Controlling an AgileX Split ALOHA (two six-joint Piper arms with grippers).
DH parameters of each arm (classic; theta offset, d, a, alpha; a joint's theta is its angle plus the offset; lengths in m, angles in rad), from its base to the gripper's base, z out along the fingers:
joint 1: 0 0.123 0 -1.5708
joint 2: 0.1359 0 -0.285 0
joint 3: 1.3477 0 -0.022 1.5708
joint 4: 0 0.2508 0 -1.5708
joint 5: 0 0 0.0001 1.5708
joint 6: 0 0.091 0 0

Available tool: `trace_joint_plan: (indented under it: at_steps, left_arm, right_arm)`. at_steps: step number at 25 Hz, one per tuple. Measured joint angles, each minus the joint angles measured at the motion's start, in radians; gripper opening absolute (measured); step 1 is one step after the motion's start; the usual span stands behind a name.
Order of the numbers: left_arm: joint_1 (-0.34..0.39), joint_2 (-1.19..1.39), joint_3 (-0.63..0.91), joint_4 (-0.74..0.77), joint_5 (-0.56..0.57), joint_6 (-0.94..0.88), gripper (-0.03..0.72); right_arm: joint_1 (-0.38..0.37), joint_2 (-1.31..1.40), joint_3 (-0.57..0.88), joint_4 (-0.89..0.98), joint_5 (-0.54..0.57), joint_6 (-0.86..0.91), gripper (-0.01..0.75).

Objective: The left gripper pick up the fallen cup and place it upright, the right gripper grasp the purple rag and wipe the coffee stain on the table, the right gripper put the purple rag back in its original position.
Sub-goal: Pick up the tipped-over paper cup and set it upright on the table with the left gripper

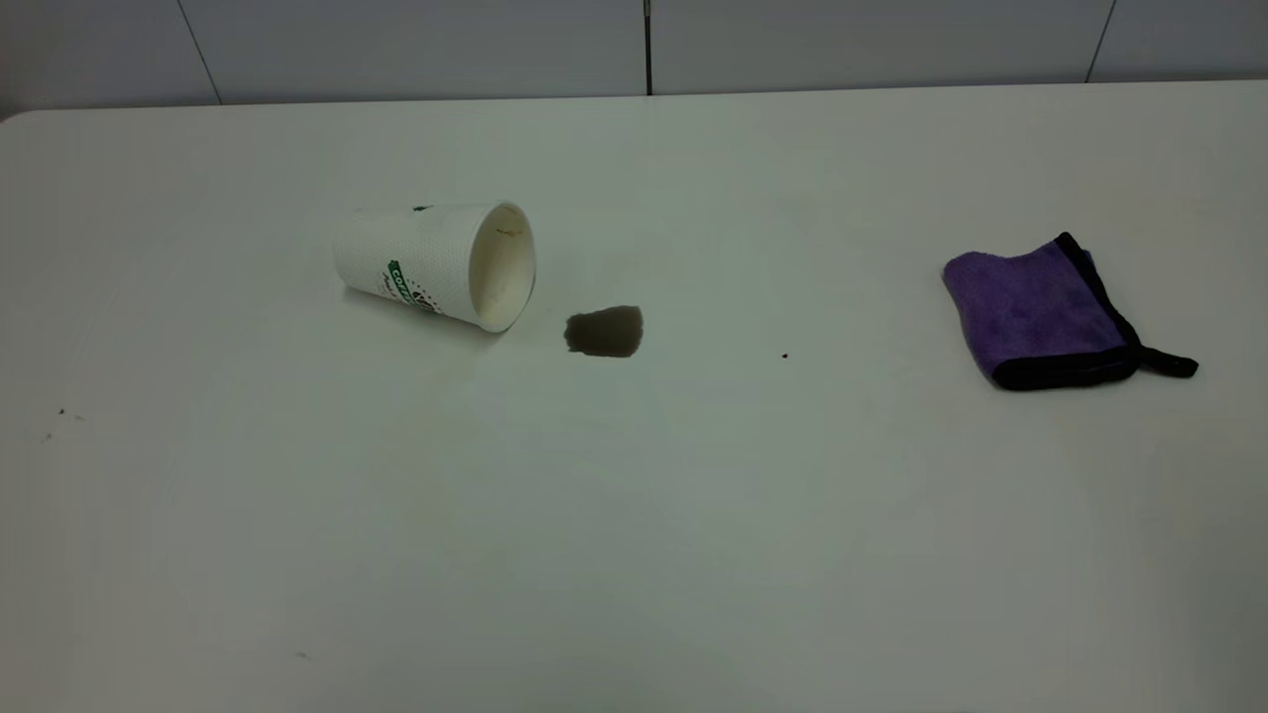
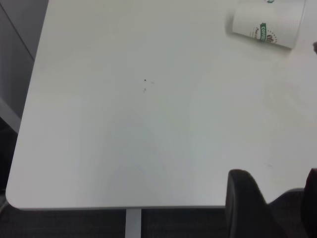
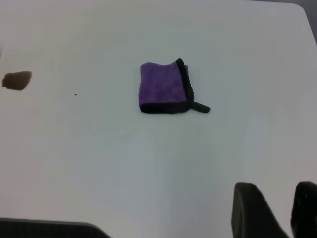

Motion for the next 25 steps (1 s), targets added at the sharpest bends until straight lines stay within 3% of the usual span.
trace_joint_plan:
  at_steps: [25]
  left_arm:
    - [0.0,0.0,0.0,0.012,0.0,0.0,0.314]
  right_arm:
    - [0.0,0.0,0.0,0.0,0.0,0.0,0.239]
